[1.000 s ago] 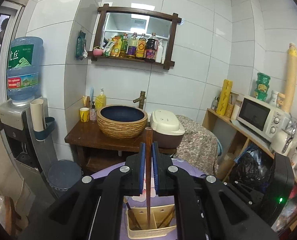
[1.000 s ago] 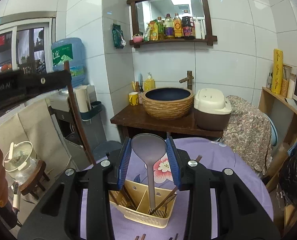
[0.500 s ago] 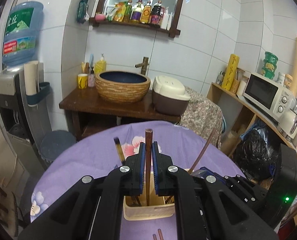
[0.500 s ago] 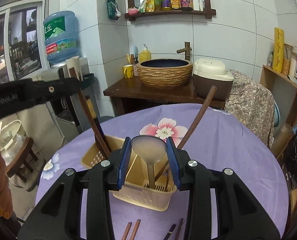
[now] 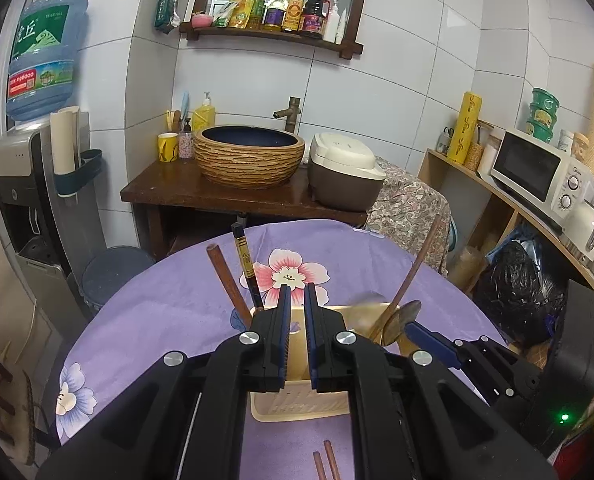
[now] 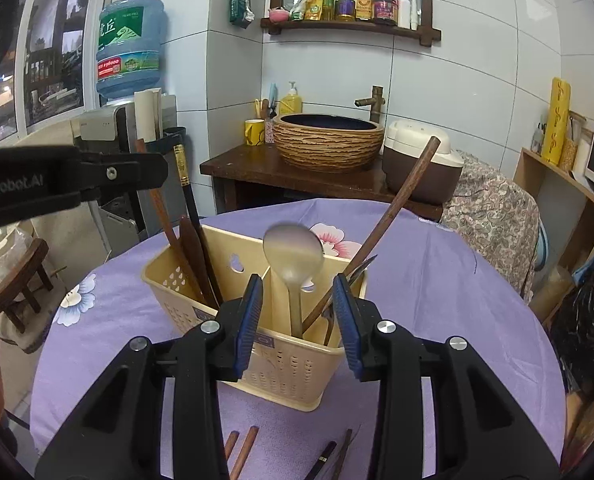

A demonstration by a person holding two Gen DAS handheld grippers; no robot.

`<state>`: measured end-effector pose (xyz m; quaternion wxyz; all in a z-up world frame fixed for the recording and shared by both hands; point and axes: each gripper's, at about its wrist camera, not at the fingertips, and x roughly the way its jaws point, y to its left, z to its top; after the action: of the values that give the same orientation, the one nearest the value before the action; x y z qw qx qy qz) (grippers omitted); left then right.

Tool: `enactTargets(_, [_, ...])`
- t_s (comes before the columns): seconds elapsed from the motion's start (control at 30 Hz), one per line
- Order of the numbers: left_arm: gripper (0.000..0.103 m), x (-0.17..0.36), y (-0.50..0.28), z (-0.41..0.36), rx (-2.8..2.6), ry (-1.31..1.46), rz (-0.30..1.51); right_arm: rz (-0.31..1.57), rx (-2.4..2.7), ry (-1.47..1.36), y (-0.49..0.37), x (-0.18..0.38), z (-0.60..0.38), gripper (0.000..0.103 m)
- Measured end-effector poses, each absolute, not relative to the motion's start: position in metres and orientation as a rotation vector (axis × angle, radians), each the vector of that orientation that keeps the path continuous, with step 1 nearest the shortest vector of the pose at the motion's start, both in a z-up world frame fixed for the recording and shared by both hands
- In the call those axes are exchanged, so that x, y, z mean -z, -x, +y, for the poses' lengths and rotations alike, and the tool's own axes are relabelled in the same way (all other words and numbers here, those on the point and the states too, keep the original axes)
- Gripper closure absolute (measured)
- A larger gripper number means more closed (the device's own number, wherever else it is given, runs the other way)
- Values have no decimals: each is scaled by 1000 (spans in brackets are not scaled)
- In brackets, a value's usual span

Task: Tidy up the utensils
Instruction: 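Open both tools and pull them back out of the holder, then close the right tool on a brown wooden chopstick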

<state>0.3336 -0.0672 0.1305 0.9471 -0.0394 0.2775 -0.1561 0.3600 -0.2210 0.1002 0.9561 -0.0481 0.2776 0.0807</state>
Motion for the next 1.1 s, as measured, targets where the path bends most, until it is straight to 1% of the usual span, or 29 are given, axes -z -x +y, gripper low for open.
enactTargets(0.07, [87,-135,-325,-64,321,85,546,538,-158,102,-354,-103,-222,52])
enactTargets(0.13, [65,-140,-312,-58,309,85,508,522,-160,96,-346,-106,-226,51])
enactTargets(0.2, [54,-143,-297,-53,297,83,472,510,-164,84,-338,-110,-230,51])
enactTargets(0.23, [50,-143,-291,-51,293,79,461,499,-163,76,-329,-113,-233,51])
enactTargets(0.27, [48,-142,-282,-48,287,69,452,489,-160,76,-323,-114,-235,51])
enactTargets(0.33, [35,-138,-269,-45,284,55,452,482,-148,86,-307,-116,-240,51])
enactTargets(0.37, [33,-134,-260,-43,286,46,457,485,-135,93,-300,-115,-242,51])
enactTargets(0.5, [29,-113,-236,-37,288,15,490,511,-89,117,-268,-106,-253,51])
enactTargets(0.6, [29,-88,-220,-33,274,-3,531,566,-76,127,-247,-91,-261,51])
enactTargets(0.87, [30,-14,-197,-28,214,5,692,760,-29,16,-207,-31,-292,51])
enactTargets(0.9, [30,-4,-195,-30,213,9,714,776,-25,3,-203,-24,-295,51])
enactTargets(1.0, [36,14,-190,-33,232,25,764,824,-22,-18,-194,-7,-297,51])
enactTargets(1.1, [41,22,-186,-40,247,26,784,852,-35,-14,-186,5,-291,51])
